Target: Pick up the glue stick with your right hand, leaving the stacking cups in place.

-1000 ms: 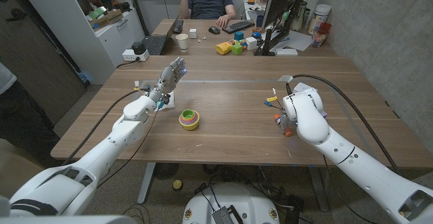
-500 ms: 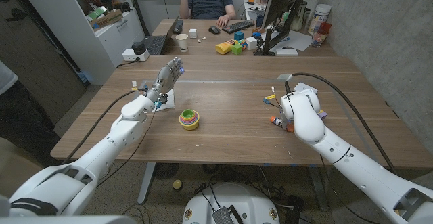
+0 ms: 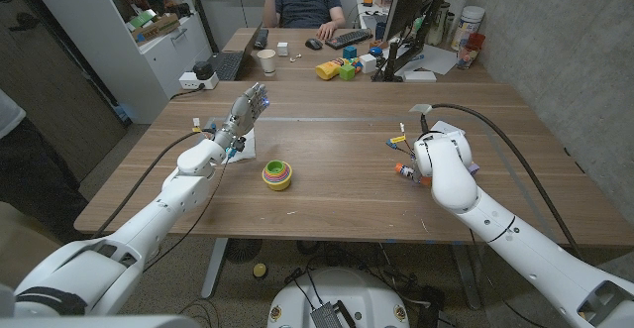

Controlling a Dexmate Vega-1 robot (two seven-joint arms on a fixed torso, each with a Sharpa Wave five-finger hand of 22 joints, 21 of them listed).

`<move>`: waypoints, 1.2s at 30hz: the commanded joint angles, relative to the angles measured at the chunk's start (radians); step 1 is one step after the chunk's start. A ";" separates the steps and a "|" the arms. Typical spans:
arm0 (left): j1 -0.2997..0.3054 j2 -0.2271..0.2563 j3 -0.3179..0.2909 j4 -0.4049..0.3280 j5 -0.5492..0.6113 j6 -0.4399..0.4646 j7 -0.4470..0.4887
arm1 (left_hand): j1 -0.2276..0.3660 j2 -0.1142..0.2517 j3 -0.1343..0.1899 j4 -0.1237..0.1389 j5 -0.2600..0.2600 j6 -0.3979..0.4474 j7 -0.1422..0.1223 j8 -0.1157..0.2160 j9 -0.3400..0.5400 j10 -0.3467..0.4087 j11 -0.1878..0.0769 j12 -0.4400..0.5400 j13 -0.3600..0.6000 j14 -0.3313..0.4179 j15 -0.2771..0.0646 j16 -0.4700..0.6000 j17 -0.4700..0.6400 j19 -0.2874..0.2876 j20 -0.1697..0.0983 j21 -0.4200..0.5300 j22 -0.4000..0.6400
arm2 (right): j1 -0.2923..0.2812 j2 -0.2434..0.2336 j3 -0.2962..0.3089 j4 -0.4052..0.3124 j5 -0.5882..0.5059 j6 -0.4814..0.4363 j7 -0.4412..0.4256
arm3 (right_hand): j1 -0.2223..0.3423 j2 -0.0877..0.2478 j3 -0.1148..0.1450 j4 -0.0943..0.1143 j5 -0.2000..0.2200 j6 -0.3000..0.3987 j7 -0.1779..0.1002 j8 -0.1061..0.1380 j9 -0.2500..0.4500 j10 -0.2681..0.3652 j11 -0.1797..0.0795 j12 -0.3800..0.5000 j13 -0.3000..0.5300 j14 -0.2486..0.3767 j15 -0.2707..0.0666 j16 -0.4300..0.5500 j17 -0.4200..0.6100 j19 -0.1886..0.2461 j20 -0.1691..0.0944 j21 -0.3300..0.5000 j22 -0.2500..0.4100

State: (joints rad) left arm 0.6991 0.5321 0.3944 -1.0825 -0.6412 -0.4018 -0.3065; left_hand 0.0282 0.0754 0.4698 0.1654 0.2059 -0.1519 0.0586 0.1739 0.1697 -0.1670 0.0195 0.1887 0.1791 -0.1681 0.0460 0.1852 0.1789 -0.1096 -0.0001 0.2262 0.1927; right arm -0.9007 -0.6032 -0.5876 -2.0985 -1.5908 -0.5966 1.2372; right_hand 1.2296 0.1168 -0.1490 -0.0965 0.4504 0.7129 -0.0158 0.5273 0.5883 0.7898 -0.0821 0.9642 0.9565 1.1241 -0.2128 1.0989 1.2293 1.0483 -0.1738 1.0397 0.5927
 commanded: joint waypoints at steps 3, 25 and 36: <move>0.019 0.011 -0.004 -0.033 0.001 0.000 0.011 | -0.010 0.047 -0.004 0.000 0.002 -0.001 -0.001 0.006 0.002 -0.046 0.000 0.005 0.003 -0.077 0.002 0.005 0.002 -0.006 0.000 0.001 0.004 | -0.029 -0.003 0.036 -0.041 -0.012 -0.006 -0.022 | 0.010 0.014 -0.005 0.006 -0.009 0.019 0.010 0.011 0.018 0.011 0.004 0.006 0.003 0.011 -0.004 0.008 0.004 0.007 -0.040 0.017 0.002; 0.038 0.018 -0.011 -0.059 -0.002 -0.009 0.020 | -0.010 0.047 -0.007 0.000 0.003 0.000 -0.001 0.007 0.002 -0.045 -0.002 0.005 0.003 -0.076 0.002 0.005 0.002 -0.006 0.000 0.001 0.004 | -0.058 0.004 0.097 -0.104 -0.030 0.001 -0.052 | 0.031 0.026 -0.014 0.013 -0.027 0.026 0.016 0.017 0.007 0.019 0.006 0.001 0.001 0.019 -0.004 0.028 0.005 -0.001 -0.040 0.057 -0.009; 0.038 0.016 -0.014 -0.056 -0.003 -0.018 0.020 | -0.010 0.047 -0.009 0.000 0.003 0.001 -0.002 0.007 0.002 -0.045 -0.001 0.005 0.003 -0.076 0.002 0.005 0.002 -0.006 -0.001 0.000 0.004 | -0.064 0.010 0.132 -0.138 -0.048 0.025 -0.067 | 0.034 0.031 -0.017 0.019 -0.033 0.036 0.019 0.022 0.003 0.023 0.006 0.003 0.005 0.026 -0.003 0.036 0.005 -0.002 -0.040 0.072 -0.011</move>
State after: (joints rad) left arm 0.7346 0.5499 0.3840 -1.1380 -0.6418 -0.4117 -0.2866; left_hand 0.0282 0.0755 0.4617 0.1653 0.2059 -0.1519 0.0587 0.1738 0.1697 -0.1670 0.0195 0.1887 0.1791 -0.1681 0.0460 0.1852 0.1789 -0.1096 -0.0001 0.2262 0.1927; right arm -0.9565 -0.5996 -0.4894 -2.2042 -1.6235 -0.5905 1.1865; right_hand 1.2575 0.1437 -0.1647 -0.0874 0.4233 0.7117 -0.0145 0.5281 0.5883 0.8077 -0.0749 0.9642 0.9565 1.1420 -0.2165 1.1296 1.2290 1.0495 -0.1751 1.1058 0.5793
